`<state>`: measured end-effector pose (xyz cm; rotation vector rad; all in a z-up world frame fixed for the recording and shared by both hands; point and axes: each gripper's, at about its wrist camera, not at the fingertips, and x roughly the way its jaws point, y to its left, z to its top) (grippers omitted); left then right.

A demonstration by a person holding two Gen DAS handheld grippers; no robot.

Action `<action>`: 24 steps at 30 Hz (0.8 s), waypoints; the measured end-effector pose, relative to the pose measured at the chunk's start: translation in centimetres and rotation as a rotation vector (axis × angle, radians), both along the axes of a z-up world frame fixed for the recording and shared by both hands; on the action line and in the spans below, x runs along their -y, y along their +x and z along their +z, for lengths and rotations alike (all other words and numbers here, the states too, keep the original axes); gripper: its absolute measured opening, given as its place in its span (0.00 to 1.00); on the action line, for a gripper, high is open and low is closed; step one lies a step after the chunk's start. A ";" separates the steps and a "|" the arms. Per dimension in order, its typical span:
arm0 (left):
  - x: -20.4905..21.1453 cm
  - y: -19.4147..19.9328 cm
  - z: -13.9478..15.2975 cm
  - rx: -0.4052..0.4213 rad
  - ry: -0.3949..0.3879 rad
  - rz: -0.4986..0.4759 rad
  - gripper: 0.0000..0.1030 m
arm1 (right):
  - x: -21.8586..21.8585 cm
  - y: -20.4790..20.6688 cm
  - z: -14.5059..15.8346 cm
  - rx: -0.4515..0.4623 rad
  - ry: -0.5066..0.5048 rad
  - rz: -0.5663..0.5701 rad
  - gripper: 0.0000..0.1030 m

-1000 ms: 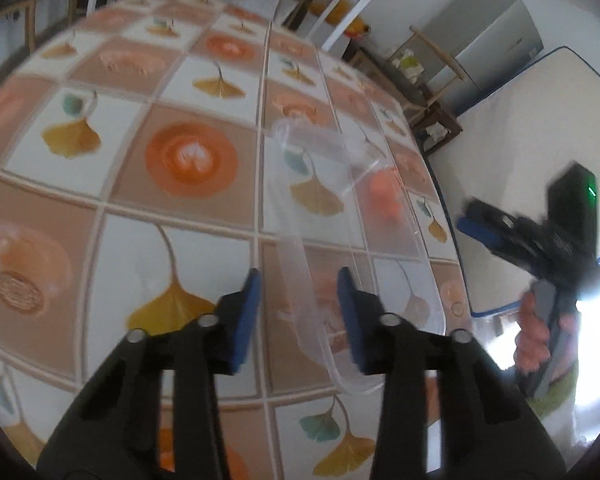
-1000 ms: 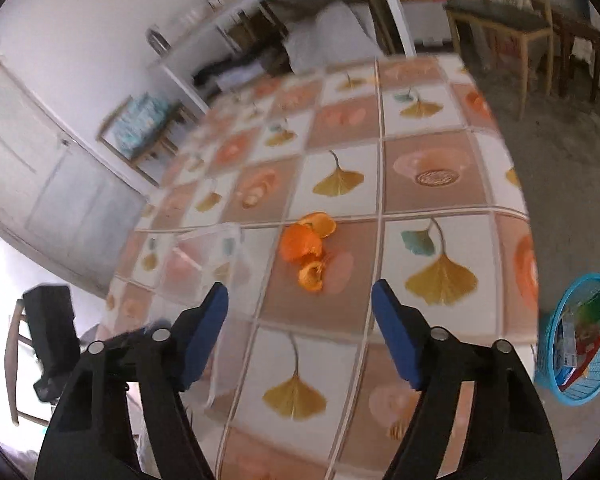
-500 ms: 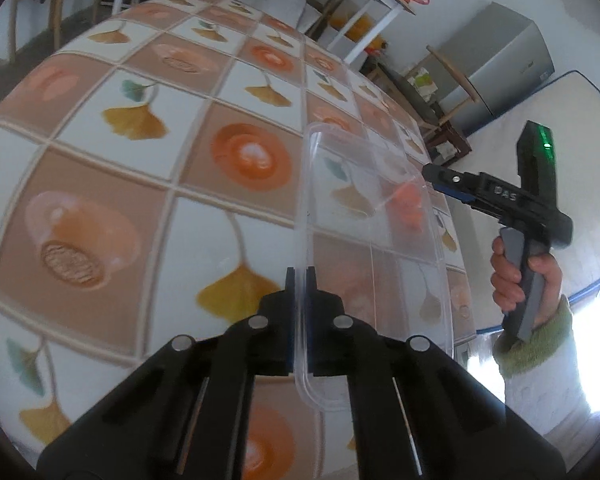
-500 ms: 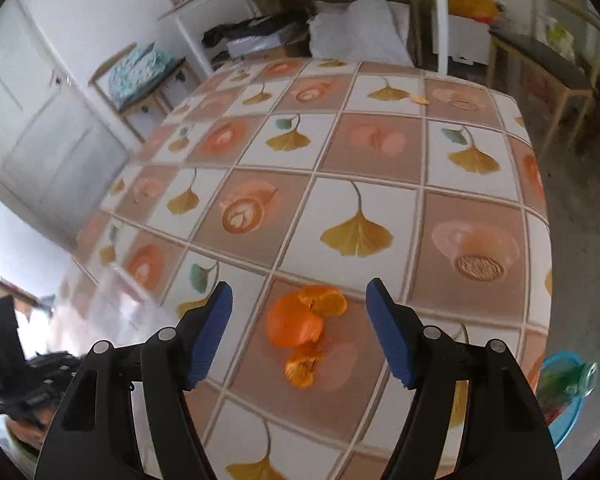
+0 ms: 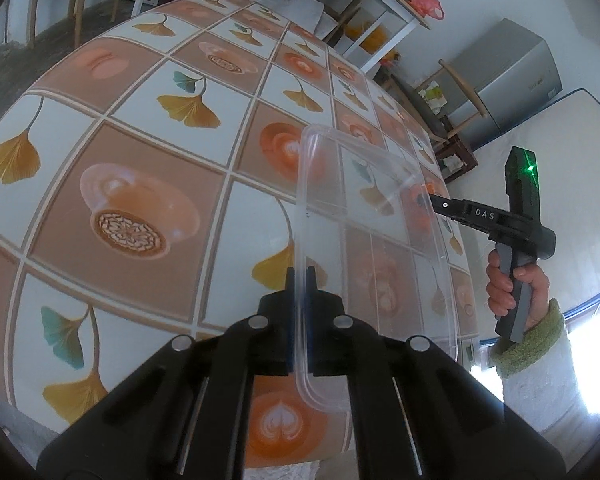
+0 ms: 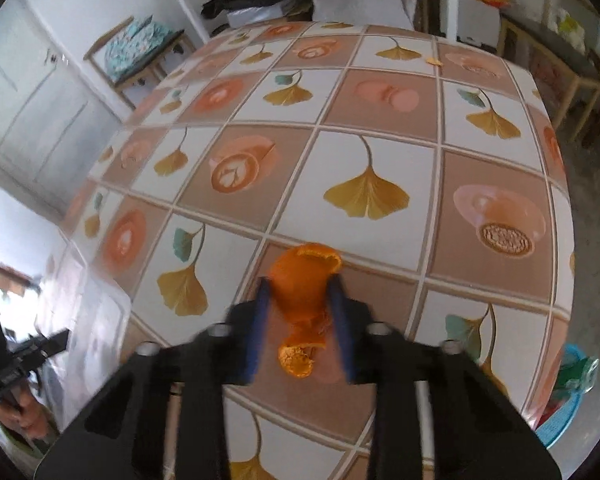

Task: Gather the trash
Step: 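Grasp the orange peel with the right gripper while the left holds the box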

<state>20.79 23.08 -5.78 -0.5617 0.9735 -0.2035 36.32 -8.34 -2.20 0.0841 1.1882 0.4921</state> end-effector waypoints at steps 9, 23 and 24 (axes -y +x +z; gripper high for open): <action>-0.2 -0.2 0.0 0.000 -0.001 0.009 0.02 | 1.6 -2.2 2.8 0.062 0.033 0.003 0.17; -0.4 -0.3 -0.1 -0.008 -0.004 0.013 0.02 | -0.1 -4.4 1.1 0.097 -0.148 0.116 0.51; -0.4 -0.3 -0.1 -0.008 -0.003 0.012 0.02 | 0.0 -4.4 1.2 0.099 -0.144 0.115 0.52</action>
